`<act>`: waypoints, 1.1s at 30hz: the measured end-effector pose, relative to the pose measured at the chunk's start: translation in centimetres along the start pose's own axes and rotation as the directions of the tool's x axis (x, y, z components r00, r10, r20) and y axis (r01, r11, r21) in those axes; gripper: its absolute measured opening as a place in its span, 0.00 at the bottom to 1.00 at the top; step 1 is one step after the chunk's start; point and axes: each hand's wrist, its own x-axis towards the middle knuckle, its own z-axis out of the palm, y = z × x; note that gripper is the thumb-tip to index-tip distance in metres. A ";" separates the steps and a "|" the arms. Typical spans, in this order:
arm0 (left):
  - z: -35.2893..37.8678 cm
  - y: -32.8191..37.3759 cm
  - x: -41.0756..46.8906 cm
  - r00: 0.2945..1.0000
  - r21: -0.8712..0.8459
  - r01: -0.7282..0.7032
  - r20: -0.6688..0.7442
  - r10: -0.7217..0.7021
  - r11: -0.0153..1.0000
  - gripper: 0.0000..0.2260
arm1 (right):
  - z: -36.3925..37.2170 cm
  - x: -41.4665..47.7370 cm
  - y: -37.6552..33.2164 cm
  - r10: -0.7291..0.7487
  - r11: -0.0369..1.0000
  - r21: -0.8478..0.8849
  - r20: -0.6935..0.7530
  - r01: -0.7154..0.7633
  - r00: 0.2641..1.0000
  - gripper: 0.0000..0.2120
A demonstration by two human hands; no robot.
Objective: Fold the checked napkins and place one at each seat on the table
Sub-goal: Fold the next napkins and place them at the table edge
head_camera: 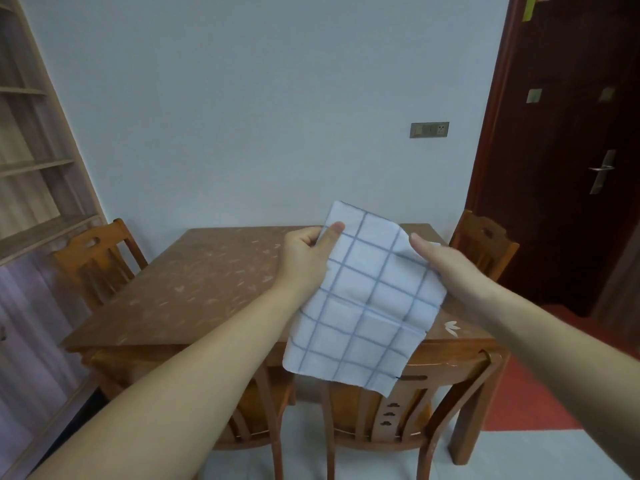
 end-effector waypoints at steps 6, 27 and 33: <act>-0.3 -0.3 0.3 0.992 0.009 0.000 -0.127 0.001 1.000 0.25 | 1.1 -0.3 2.1 0.121 0.943 0.300 0.093 -0.143 0.988 0.22; -2.2 -0.6 -1.2 0.869 -0.092 0.411 0.340 -0.360 0.907 0.03 | -1.9 -0.7 1.5 0.114 0.987 -0.108 -0.034 -0.117 0.993 0.18; -2.1 -0.5 -1.5 0.866 -0.086 0.422 0.332 -0.374 0.902 0.04 | -2.2 -1.0 1.4 0.086 0.981 -0.173 -0.045 -0.092 0.995 0.08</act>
